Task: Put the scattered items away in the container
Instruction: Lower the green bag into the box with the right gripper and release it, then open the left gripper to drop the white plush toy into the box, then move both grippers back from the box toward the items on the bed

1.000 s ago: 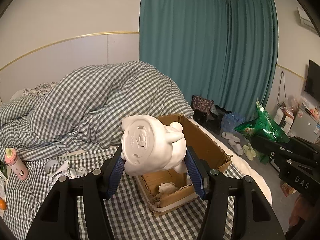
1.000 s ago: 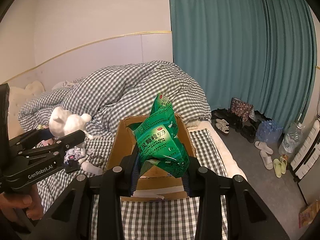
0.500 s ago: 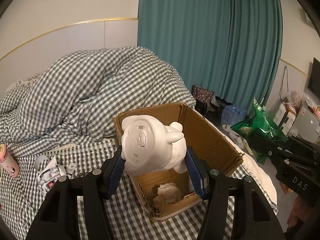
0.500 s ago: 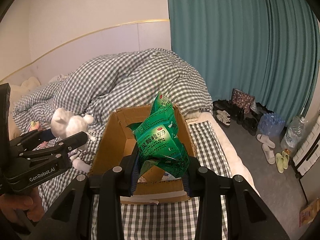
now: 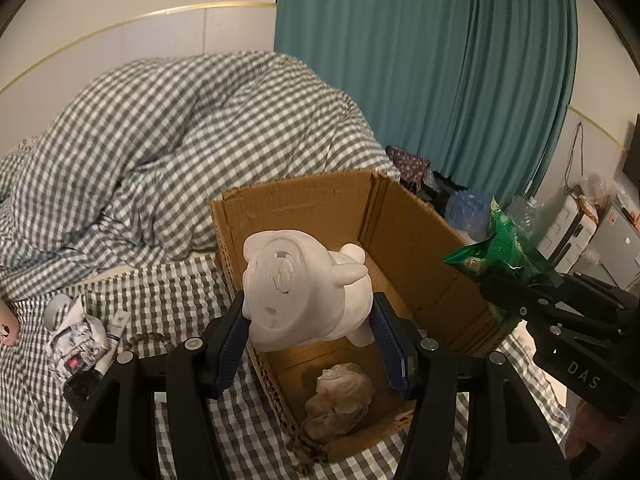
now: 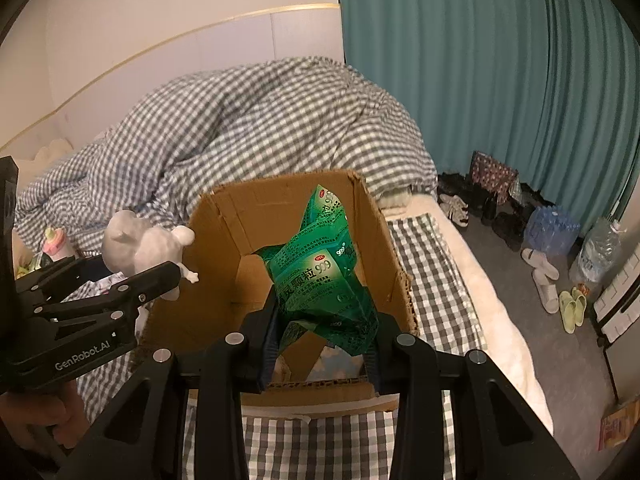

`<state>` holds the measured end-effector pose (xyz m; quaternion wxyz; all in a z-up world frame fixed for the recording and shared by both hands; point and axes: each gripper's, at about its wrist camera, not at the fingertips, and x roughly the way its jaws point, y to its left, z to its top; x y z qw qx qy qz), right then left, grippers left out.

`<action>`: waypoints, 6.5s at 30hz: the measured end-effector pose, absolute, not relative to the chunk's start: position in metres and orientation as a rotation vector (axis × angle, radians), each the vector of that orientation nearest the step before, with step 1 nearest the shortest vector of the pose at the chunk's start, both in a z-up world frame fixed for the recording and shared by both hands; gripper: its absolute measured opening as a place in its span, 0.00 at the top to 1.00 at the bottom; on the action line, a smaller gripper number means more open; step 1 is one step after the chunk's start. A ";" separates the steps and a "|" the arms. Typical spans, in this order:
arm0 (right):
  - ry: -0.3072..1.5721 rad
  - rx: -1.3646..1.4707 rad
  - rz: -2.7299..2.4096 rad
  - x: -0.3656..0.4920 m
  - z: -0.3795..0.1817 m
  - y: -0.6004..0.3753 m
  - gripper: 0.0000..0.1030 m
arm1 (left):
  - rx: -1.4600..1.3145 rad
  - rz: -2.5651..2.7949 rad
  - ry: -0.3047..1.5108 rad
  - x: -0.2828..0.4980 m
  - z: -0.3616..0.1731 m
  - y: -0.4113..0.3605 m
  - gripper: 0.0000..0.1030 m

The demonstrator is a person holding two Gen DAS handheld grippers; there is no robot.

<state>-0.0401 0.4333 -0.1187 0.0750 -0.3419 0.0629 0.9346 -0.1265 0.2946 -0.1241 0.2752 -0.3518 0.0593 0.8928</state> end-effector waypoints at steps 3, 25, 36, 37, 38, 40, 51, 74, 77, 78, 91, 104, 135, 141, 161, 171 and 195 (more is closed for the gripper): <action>0.195 -1.053 2.795 -0.048 -0.129 0.437 0.67 | -0.964 2.390 0.167 -0.131 -0.132 0.299 0.41; 0.236 -1.108 2.755 -0.061 -0.157 0.445 0.61 | -1.015 2.360 0.171 -0.140 -0.154 0.309 0.38; 0.229 -1.023 2.773 -0.049 -0.131 0.440 0.50 | -0.935 2.401 0.155 -0.130 -0.123 0.298 0.35; 0.227 -1.016 2.776 -0.048 -0.128 0.439 0.50 | -0.927 2.405 0.154 -0.128 -0.120 0.297 0.35; 0.224 -1.005 2.779 -0.045 -0.124 0.438 0.50 | -0.918 2.409 0.152 -0.126 -0.116 0.295 0.35; 0.219 -0.989 2.785 -0.041 -0.118 0.436 0.50 | -0.900 2.416 0.150 -0.121 -0.108 0.291 0.35; 0.179 -0.864 2.830 -0.011 -0.070 0.413 0.50 | -0.796 2.463 0.124 -0.090 -0.064 0.266 0.35; 0.067 -0.601 2.958 0.060 0.014 0.332 0.50 | -0.575 2.592 0.055 -0.011 0.017 0.182 0.35; 0.061 -0.586 2.971 0.063 0.018 0.320 0.50 | -0.562 2.609 0.054 -0.005 0.020 0.170 0.34; 0.060 -0.584 2.974 0.065 0.019 0.318 0.50 | -0.560 2.614 0.052 -0.003 0.022 0.166 0.34; 0.035 -0.564 3.037 0.070 0.025 0.262 0.27 | -0.534 2.726 0.003 0.007 0.030 0.097 0.17; 0.023 -0.589 3.098 0.054 0.019 0.223 0.00 | -0.548 2.891 -0.011 0.006 0.032 0.029 0.00; -0.090 -0.742 3.181 0.002 -0.014 0.170 0.00 | -0.692 2.926 -0.052 -0.036 -0.007 -0.017 0.00; -0.092 -0.796 3.172 -0.016 -0.028 0.172 0.00 | -0.750 2.905 -0.052 -0.055 -0.026 -0.016 0.00; -0.075 -1.015 3.117 -0.089 -0.093 0.175 0.00 | -0.973 2.833 -0.040 -0.130 -0.102 -0.014 0.00; -0.061 -1.111 3.089 -0.115 -0.126 0.177 0.00 | -1.070 2.794 -0.031 -0.156 -0.137 -0.010 0.00; -0.011 -1.415 3.001 -0.170 -0.219 0.183 0.00 | -1.315 2.651 -0.023 -0.210 -0.237 0.003 0.00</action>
